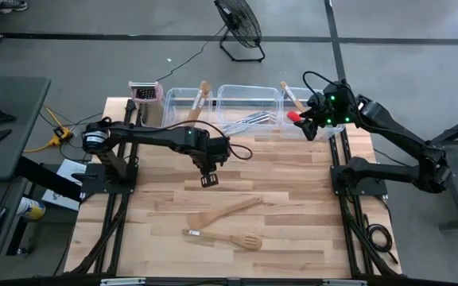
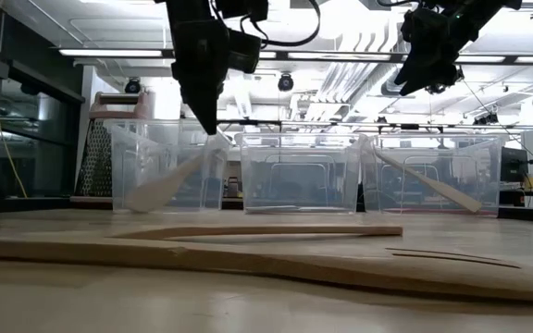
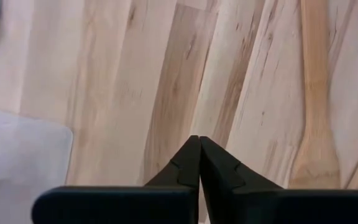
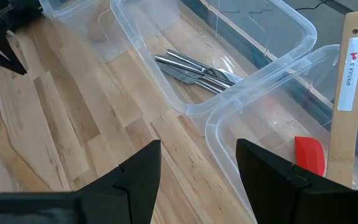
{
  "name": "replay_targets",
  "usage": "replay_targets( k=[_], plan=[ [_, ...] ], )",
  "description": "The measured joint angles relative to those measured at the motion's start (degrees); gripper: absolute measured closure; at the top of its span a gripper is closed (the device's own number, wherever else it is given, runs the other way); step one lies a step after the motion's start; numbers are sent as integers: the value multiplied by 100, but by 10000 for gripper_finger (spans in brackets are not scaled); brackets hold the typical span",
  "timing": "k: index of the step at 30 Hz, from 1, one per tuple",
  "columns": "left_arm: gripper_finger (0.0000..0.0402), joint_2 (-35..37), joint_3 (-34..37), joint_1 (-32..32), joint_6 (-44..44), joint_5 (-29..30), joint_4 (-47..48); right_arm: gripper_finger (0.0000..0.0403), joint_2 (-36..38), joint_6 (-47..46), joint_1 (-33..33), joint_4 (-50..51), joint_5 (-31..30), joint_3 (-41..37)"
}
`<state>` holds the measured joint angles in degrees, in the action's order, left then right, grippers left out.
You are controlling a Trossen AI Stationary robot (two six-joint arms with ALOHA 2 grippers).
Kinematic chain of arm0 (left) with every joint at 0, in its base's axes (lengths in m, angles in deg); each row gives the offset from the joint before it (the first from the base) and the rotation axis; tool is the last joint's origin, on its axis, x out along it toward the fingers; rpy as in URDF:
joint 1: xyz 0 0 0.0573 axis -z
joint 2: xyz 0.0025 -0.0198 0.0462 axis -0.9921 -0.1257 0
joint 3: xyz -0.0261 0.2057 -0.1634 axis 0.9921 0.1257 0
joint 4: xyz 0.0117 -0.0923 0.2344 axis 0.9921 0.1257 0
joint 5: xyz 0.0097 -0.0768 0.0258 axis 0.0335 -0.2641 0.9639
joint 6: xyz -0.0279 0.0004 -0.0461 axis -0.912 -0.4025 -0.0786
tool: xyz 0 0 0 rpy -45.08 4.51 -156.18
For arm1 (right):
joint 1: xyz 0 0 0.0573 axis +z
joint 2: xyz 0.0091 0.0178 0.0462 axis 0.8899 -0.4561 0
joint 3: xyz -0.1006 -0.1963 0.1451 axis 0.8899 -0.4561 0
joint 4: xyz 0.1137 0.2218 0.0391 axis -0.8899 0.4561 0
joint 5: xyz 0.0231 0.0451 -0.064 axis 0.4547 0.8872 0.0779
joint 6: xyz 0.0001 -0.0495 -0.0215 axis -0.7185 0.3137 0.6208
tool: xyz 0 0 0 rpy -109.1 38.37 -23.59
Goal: Pick & Place Kitchen Items
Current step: Put the brown serving spoon into the left transparent container
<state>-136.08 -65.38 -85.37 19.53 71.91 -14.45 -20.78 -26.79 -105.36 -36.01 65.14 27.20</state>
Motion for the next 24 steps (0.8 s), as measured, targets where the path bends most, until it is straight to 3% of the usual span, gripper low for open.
replay_targets(
  k=[15,24],
  plan=[
    [374,9,-1,9,146,-47,-26,202,0,33,2,2,2,0],
    [246,5,-7,461,-276,-144,-314,202,0,124,1,78,169,0]
  ],
)
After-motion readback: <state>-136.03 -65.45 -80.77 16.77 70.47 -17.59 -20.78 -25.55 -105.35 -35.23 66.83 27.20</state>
